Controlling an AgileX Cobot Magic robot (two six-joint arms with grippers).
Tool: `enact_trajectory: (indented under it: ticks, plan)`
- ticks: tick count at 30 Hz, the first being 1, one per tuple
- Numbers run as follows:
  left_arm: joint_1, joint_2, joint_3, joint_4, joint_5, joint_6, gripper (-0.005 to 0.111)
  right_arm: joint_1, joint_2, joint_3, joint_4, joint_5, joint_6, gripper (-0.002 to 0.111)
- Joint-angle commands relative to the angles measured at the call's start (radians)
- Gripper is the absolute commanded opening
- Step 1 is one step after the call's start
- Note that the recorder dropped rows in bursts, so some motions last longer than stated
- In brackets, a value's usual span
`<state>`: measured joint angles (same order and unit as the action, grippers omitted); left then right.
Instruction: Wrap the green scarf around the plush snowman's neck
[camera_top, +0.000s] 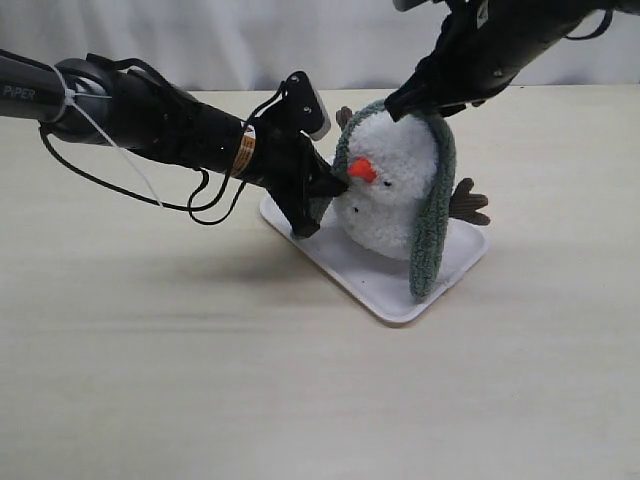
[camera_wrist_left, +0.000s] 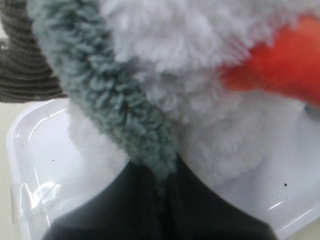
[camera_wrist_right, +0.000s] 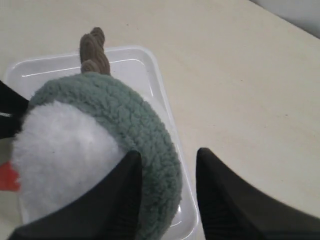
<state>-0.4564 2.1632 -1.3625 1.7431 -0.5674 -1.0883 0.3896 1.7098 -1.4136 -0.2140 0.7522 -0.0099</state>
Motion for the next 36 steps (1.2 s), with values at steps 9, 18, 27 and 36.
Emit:
enact_trajectory:
  ticks: [9, 18, 27, 36]
  plan:
    - [-0.004, 0.001, -0.007, 0.001, -0.014, 0.015, 0.0, -0.006, 0.065, -0.086, 0.105, 0.083, -0.127, 0.035]
    - [-0.004, 0.001, -0.007, 0.001, -0.016, 0.024, 0.0, -0.006, 0.102, -0.086, -0.083, 0.033, -0.01, 0.024]
    - [-0.004, 0.001, -0.007, 0.001, -0.012, 0.041, 0.0, -0.003, 0.091, -0.086, -0.063, 0.046, -0.076, 0.004]
    - [-0.004, -0.006, -0.007, 0.001, -0.01, 0.077, 0.007, -0.003, 0.087, -0.086, -0.204, 0.023, 0.03, 0.004]
